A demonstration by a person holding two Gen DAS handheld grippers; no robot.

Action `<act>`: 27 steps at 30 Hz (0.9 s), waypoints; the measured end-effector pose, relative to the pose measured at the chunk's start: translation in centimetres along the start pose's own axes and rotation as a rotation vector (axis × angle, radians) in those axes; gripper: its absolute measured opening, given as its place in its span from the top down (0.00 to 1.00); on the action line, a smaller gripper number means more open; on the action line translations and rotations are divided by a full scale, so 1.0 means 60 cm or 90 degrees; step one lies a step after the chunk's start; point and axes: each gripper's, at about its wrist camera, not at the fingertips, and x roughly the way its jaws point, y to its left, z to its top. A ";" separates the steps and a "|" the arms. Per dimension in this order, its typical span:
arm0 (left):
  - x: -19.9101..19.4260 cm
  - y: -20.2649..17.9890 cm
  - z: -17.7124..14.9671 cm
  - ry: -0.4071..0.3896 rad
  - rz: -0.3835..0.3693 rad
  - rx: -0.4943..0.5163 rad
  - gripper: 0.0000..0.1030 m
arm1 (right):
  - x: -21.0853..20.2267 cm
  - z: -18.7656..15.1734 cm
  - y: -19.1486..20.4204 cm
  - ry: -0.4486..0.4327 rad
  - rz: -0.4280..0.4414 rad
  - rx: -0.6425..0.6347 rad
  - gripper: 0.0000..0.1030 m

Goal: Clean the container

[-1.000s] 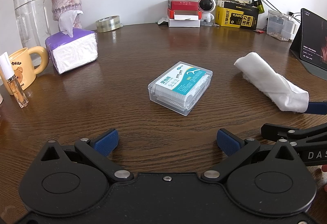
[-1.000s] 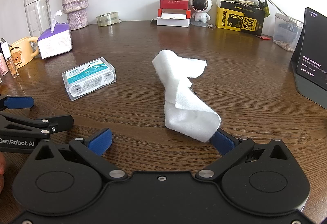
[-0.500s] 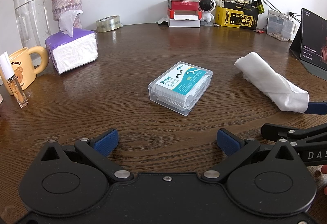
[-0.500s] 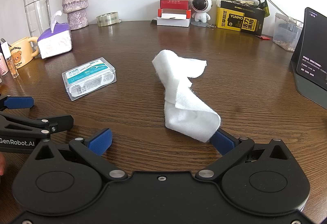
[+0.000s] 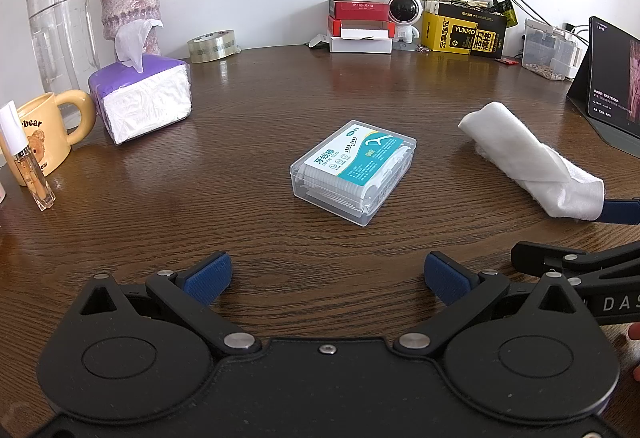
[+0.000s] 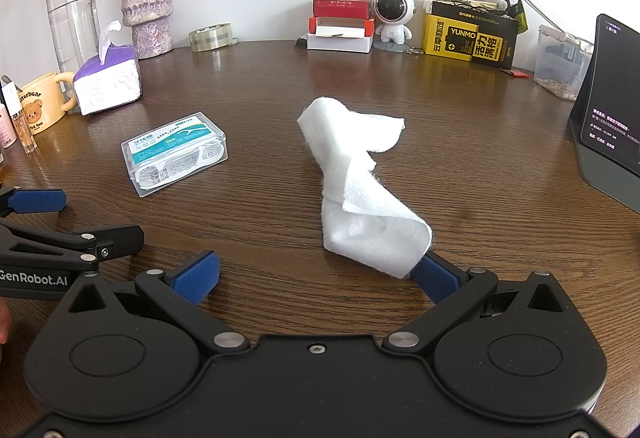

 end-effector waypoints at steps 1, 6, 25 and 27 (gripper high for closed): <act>0.000 0.000 0.000 0.000 0.000 0.000 0.00 | 0.001 0.001 0.000 0.000 0.000 0.000 0.00; 0.000 0.000 0.000 0.000 0.000 0.000 0.00 | 0.003 0.002 -0.001 0.000 0.000 0.000 0.00; 0.004 -0.002 0.001 0.000 0.000 0.000 0.00 | 0.002 0.002 -0.002 0.000 0.000 0.000 0.00; 0.004 -0.002 0.001 0.000 0.000 0.000 0.00 | 0.002 0.002 -0.002 0.000 0.000 0.000 0.00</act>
